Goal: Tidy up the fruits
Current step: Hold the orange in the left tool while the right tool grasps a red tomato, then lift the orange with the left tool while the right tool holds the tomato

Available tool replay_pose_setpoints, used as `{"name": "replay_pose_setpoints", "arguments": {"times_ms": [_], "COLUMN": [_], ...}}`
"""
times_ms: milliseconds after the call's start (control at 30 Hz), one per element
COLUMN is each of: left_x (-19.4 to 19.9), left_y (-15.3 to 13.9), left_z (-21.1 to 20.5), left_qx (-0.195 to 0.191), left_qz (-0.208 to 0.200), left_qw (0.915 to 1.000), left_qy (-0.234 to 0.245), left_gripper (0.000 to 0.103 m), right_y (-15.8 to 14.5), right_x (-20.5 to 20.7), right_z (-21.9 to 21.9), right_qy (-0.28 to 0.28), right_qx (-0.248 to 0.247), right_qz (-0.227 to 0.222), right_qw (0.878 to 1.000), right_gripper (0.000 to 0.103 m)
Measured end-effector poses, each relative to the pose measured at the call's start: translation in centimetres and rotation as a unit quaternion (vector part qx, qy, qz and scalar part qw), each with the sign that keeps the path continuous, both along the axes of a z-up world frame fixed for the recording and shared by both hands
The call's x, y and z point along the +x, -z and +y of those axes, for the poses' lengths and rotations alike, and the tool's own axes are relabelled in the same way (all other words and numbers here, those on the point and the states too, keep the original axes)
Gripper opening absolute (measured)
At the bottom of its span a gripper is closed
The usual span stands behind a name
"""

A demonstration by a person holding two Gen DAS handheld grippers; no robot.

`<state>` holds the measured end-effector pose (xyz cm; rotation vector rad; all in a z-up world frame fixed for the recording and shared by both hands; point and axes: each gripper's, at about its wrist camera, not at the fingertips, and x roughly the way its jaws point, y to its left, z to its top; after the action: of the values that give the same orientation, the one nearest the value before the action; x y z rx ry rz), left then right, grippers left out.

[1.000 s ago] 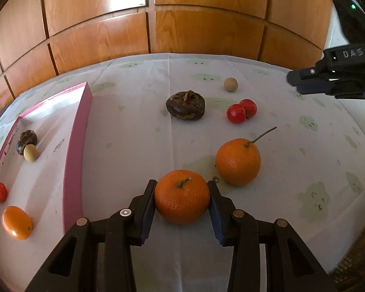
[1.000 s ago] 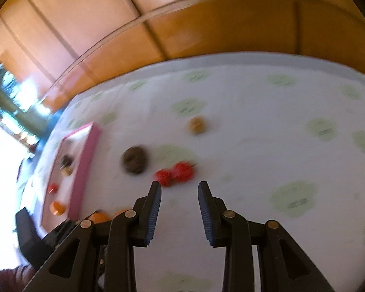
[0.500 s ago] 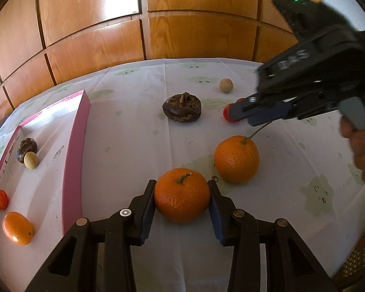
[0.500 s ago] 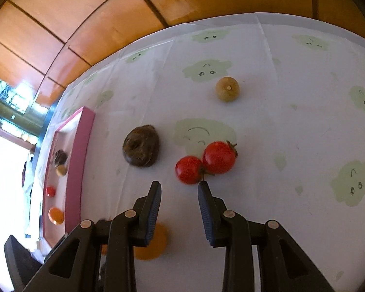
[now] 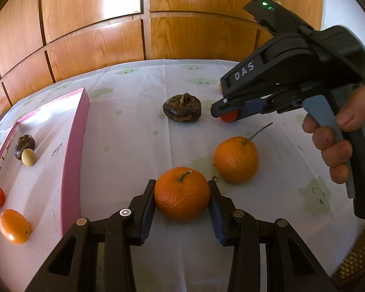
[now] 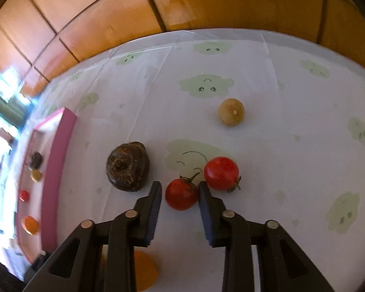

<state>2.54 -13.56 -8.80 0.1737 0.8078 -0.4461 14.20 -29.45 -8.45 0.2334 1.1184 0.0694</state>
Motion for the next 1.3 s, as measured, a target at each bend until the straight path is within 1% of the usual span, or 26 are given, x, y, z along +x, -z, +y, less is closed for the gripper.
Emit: {"name": "replay_pose_setpoints", "arguments": {"times_ms": [67, 133, 233, 267, 400, 467, 533, 600, 733, 933, 1300], "left_x": [0.0, 0.0, 0.0, 0.0, 0.0, -0.1, 0.0, 0.0, 0.1, 0.3, 0.8], "left_y": [0.0, 0.0, 0.0, 0.0, 0.1, 0.1, 0.1, 0.0, -0.1, -0.2, -0.4], "left_z": [0.0, 0.1, 0.1, 0.1, 0.1, 0.0, 0.0, -0.1, -0.1, -0.2, -0.1], "left_qx": [-0.001, -0.001, -0.001, -0.001, -0.001, 0.001, 0.001, 0.003, 0.005, 0.005, 0.003], "left_qz": [0.000, 0.000, 0.000, -0.001, -0.003, -0.004, -0.003, -0.001, 0.001, 0.007, 0.024], "left_qw": [1.0000, 1.0000, 1.0000, 1.0000, 1.0000, 1.0000, 1.0000, 1.0000, 1.0000, 1.0000, 0.9997], "left_qy": [0.000, 0.000, 0.001, 0.001, -0.001, -0.001, -0.002, -0.001, -0.002, -0.004, -0.011], "left_gripper": [0.041, 0.041, 0.041, 0.041, 0.041, 0.041, 0.041, 0.041, 0.041, 0.041, 0.040], "right_y": [-0.3, -0.8, -1.7, -2.0, -1.5, -0.7, 0.0, 0.0, 0.0, 0.1, 0.3], "right_x": [-0.2, -0.7, -2.0, -2.8, -4.8, -5.2, -5.4, -5.3, -5.4, -5.3, -5.1], "right_z": [0.1, 0.0, 0.0, -0.1, -1.0, -1.4, -2.2, -2.4, -2.1, -2.3, -1.6], "right_qy": [-0.007, -0.019, -0.060, -0.079, -0.107, -0.104, -0.093, -0.084, -0.088, -0.092, -0.104], "right_qx": [-0.022, -0.024, -0.042, -0.041, -0.063, -0.080, -0.076, -0.076, -0.090, -0.087, -0.106], "right_qz": [-0.003, -0.005, -0.002, 0.007, 0.035, 0.045, 0.046, 0.041, 0.034, 0.038, 0.035], "right_qw": [1.000, 1.000, 0.997, 0.996, 0.992, 0.990, 0.992, 0.993, 0.991, 0.991, 0.988], "right_gripper": [0.026, 0.026, 0.026, 0.026, 0.026, 0.026, 0.026, 0.026, 0.026, 0.026, 0.027]}}
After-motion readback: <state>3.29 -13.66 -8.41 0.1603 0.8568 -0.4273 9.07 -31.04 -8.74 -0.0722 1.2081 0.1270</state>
